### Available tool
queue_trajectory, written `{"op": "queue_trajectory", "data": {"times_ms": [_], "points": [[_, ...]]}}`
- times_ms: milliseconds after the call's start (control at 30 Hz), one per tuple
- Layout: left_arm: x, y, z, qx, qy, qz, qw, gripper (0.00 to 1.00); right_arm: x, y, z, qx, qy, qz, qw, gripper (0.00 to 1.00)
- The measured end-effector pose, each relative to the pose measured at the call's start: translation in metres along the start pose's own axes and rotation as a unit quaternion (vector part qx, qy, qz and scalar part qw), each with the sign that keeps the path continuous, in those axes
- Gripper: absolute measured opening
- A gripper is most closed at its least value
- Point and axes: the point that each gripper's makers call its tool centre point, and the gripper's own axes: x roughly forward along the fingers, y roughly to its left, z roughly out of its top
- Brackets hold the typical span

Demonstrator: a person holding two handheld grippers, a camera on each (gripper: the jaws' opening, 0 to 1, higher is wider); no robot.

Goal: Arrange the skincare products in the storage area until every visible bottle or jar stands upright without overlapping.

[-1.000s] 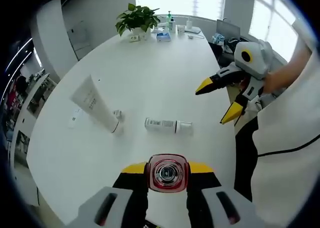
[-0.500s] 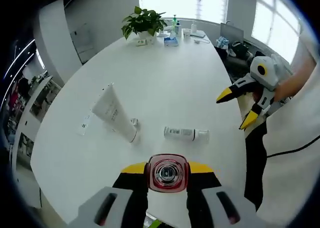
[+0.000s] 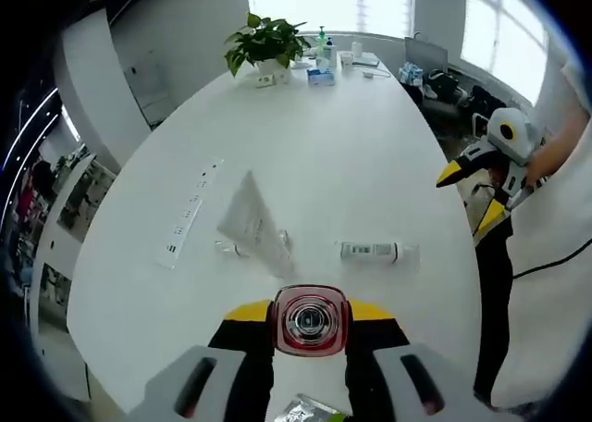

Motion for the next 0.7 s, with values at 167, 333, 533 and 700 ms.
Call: {"op": "queue_trajectory", "data": {"times_ms": [167, 333, 533, 700], "points": [[0.004, 0.012, 0.005, 0.005, -0.002, 0.0, 1.0, 0.27, -0.002, -0.002, -0.001, 0.01, 0.0, -0.011, 0.9999, 0.5], [0.01, 0.021, 0.007, 0.002, -0.007, -0.005, 1.0, 0.27, 0.0, 0.004, -0.004, 0.008, 0.007, -0.009, 0.9999, 0.5], [0.014, 0.027, 0.011, -0.003, -0.011, -0.013, 0.9998, 0.27, 0.001, 0.005, -0.003, 0.013, 0.008, -0.014, 0.9998, 0.5], [0.018, 0.034, 0.016, -0.007, -0.017, -0.016, 0.9997, 0.27, 0.002, 0.006, -0.003, 0.014, 0.011, -0.016, 0.9997, 0.5]]}}
